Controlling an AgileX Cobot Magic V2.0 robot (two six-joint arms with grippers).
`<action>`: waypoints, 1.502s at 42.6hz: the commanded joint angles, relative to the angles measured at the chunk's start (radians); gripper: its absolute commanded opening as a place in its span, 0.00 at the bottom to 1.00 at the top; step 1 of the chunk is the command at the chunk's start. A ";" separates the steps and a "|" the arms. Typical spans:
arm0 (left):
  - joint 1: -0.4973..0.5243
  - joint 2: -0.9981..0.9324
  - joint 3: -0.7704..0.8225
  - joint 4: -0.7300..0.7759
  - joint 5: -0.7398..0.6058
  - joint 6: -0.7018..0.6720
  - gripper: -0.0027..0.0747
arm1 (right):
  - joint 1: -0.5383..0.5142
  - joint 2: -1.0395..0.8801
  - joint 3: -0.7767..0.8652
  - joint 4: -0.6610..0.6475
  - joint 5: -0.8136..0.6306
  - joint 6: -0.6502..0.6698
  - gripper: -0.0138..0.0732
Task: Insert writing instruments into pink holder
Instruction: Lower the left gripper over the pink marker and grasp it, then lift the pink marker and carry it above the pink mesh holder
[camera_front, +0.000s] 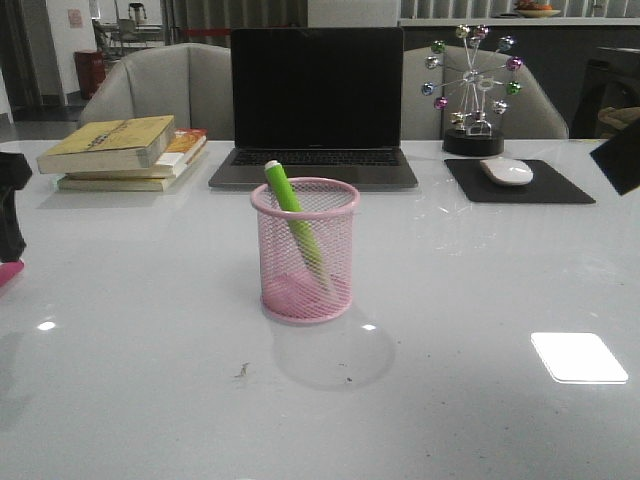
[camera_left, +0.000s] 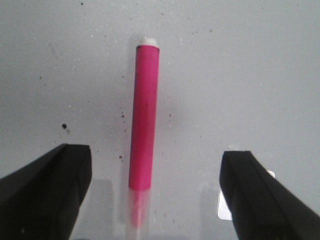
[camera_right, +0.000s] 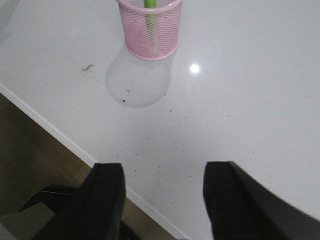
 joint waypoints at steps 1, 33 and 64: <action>0.002 0.027 -0.072 -0.002 -0.036 -0.012 0.79 | -0.005 -0.012 -0.027 0.002 -0.053 -0.003 0.70; 0.002 0.158 -0.151 0.033 -0.057 -0.012 0.77 | -0.005 -0.012 -0.027 0.002 -0.053 -0.003 0.70; -0.007 0.080 -0.132 0.011 -0.049 -0.002 0.15 | -0.005 -0.012 -0.027 0.002 -0.053 -0.003 0.70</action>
